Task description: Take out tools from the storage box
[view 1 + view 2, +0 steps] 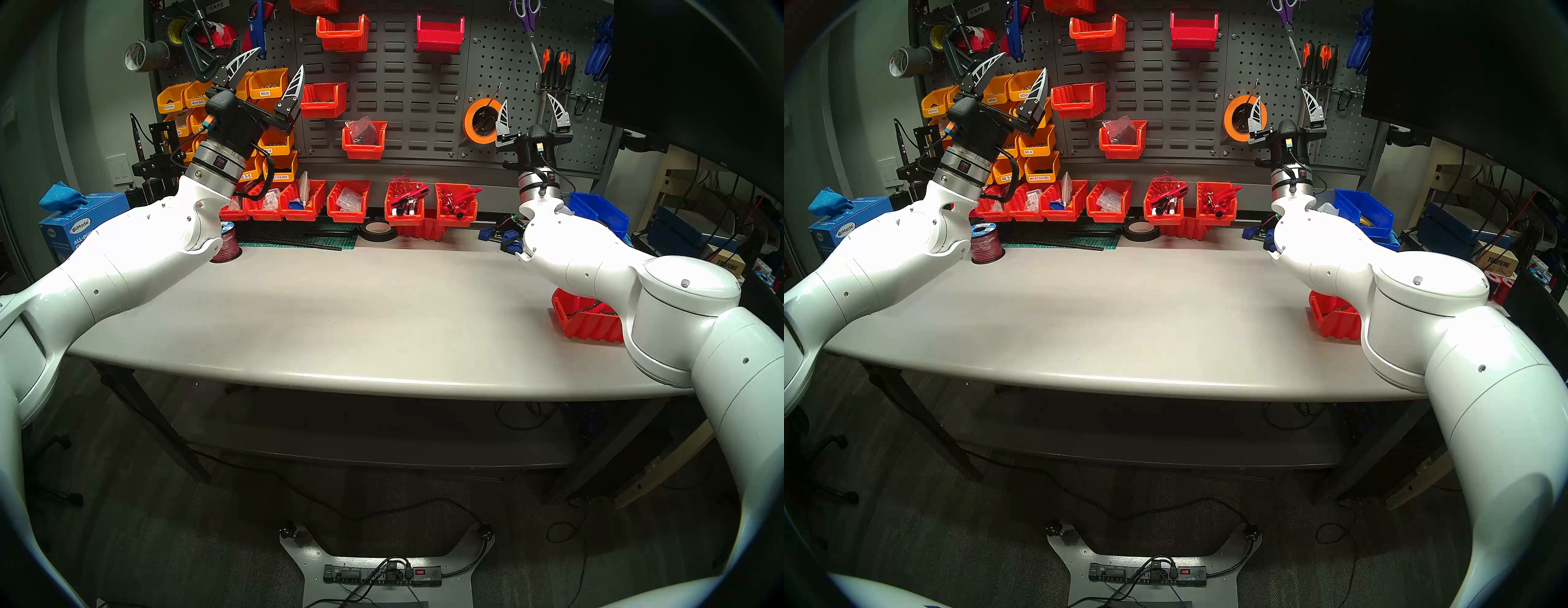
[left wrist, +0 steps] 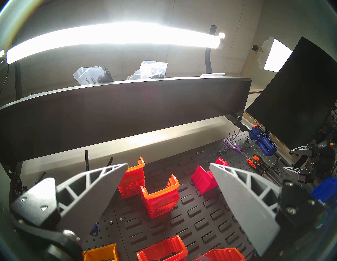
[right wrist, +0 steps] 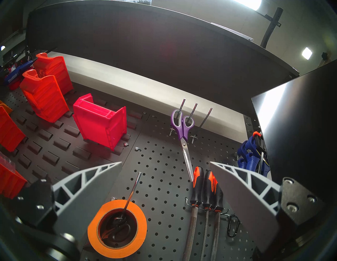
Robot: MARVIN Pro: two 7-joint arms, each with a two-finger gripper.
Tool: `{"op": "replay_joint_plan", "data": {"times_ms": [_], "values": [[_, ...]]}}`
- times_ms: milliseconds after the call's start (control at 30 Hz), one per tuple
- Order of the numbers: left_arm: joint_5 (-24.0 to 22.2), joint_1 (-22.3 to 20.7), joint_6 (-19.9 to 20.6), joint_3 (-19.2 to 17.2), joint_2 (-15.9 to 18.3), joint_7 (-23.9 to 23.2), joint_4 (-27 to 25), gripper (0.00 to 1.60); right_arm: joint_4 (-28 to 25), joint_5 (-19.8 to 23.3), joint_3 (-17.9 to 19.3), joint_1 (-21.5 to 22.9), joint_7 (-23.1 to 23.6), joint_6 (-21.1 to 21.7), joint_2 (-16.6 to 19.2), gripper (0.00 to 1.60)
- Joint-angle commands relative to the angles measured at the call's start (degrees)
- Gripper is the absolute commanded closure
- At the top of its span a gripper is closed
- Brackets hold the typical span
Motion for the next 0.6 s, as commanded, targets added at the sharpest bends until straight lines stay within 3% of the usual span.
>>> {"op": "replay_joint_plan", "data": {"times_ms": [0, 167, 333, 567], "values": [[0.0, -0.8, 0.0, -0.5, 0.1, 0.0, 0.0, 0.0, 0.8, 0.7, 0.2, 1.5, 2.2, 1.7, -1.8, 0.0], [0.0, -0.8, 0.0, -0.6, 0.1, 0.0, 0.0, 0.0, -3.4, -0.1, -1.2, 2.8, 3.8, 7.4, 1.3, 0.0], [0.0, -0.8, 0.0, -0.6, 0.1, 0.0, 0.0, 0.0, -7.6, -1.0, -2.5, 3.4, 4.3, 9.9, 5.3, 0.0], [0.0, -0.7, 0.0, -0.6, 0.1, 0.0, 0.0, 0.0, -8.4, -2.6, -4.5, 4.5, 4.5, 12.9, 9.9, 0.0]]}}
